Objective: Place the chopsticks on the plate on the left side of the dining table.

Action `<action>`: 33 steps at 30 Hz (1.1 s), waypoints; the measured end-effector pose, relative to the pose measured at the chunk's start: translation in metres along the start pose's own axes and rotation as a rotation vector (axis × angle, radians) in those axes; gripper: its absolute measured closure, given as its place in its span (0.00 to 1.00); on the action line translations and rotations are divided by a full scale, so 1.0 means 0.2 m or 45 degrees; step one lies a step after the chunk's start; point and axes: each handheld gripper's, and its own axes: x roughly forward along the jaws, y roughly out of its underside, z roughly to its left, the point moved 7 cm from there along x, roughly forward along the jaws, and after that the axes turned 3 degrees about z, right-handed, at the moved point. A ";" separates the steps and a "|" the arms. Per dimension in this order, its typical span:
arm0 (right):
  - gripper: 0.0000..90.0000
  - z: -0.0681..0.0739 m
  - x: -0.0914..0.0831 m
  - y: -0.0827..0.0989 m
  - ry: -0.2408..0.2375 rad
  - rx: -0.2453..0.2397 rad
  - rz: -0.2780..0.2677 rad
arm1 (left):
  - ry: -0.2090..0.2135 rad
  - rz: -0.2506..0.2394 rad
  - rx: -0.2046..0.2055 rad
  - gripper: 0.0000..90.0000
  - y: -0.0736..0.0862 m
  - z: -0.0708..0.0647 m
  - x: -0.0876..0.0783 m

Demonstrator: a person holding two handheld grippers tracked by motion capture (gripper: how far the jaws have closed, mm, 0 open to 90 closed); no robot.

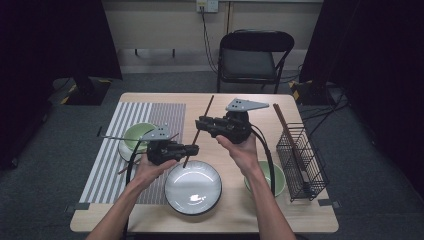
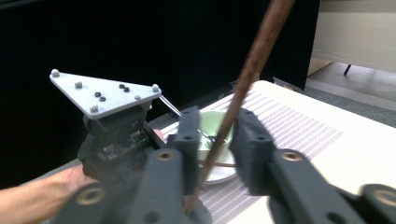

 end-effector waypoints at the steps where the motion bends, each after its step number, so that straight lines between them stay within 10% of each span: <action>1: 0.92 0.01 0.01 -0.01 -0.014 0.006 -0.011 | 0.004 -0.005 0.007 0.94 0.00 0.00 0.00; 33: 0.95 0.05 0.08 0.00 -0.060 0.044 -0.001 | 0.025 -0.102 -0.055 0.83 -0.02 0.01 -0.04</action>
